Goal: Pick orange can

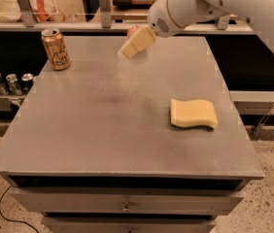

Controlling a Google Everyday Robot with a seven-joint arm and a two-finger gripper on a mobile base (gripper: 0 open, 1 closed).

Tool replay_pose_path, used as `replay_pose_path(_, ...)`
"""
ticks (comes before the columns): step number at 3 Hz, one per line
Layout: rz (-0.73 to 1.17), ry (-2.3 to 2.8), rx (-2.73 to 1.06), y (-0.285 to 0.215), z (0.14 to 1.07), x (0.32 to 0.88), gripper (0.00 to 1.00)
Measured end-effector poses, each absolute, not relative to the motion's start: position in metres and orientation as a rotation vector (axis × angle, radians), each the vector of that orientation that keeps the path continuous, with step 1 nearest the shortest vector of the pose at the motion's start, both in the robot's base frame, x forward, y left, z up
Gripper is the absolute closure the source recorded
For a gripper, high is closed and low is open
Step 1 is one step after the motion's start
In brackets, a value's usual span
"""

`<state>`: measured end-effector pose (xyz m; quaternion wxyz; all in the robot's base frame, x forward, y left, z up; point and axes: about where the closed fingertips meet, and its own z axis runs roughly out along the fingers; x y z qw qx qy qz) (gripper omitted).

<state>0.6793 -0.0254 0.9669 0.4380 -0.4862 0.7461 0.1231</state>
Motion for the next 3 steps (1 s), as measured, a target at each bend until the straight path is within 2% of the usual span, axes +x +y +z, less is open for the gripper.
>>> replay_pose_path(2, 0.295, 1.824, -1.18, -0.022, 0.972, 0.689, 0.0)
replay_pose_path(3, 0.387, 1.801, -1.19, 0.001, 0.958, 0.693, 0.0)
